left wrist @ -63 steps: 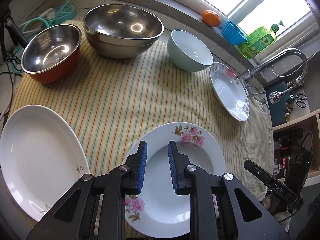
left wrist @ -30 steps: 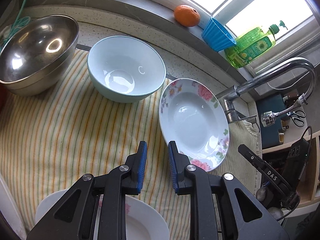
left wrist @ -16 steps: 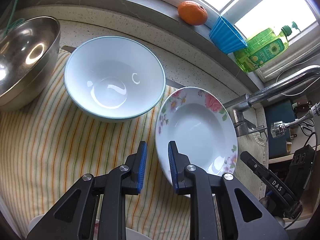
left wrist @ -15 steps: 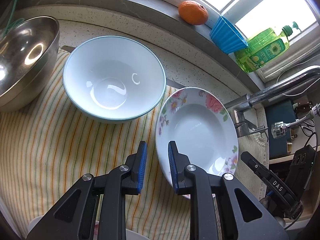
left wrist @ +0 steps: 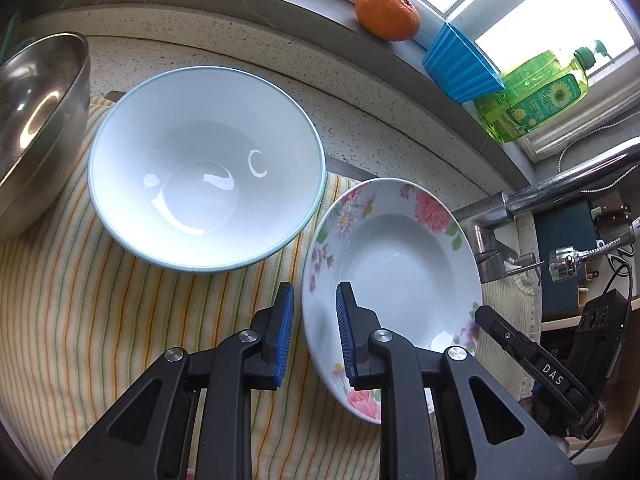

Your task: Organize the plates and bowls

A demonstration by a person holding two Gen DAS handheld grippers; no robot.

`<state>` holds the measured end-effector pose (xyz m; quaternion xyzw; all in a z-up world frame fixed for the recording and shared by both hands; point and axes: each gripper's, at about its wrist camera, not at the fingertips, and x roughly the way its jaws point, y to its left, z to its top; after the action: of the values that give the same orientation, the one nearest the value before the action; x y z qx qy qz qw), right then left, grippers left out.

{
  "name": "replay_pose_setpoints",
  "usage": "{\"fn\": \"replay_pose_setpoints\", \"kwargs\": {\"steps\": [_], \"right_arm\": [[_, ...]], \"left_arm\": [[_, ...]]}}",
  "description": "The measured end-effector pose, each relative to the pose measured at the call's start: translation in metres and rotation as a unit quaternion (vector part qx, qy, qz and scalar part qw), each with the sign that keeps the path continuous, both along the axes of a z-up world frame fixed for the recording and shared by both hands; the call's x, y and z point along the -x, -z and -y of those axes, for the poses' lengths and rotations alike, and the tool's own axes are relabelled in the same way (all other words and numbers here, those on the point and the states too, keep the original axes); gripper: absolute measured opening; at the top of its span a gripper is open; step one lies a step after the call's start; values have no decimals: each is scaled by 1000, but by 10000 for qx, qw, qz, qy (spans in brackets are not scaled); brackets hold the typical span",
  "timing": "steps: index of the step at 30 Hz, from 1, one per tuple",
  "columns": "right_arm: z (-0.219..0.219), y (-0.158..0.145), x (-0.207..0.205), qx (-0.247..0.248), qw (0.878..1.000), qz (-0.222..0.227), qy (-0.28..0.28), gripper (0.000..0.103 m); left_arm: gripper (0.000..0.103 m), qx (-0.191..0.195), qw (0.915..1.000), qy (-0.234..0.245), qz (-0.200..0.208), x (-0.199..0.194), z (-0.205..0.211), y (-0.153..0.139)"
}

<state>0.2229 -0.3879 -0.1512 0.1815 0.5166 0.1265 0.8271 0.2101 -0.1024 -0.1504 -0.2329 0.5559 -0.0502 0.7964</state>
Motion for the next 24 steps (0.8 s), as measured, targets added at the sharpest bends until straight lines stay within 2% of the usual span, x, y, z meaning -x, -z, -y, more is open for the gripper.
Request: {"fn": "replay_pose_setpoints", "kwargs": {"steps": [11, 19, 24], "right_arm": [[-1, 6, -8, -146, 9998, -122, 15, 17], [-5, 9, -12, -261, 9995, -159, -71, 10], [-5, 11, -13, -293, 9994, -166, -69, 9]], "left_arm": [[20, -72, 9999, 87, -30, -7, 5, 4], [13, -57, 9999, 89, -60, -11, 7, 8], [12, -112, 9999, 123, -35, -11, 8, 7]]}}
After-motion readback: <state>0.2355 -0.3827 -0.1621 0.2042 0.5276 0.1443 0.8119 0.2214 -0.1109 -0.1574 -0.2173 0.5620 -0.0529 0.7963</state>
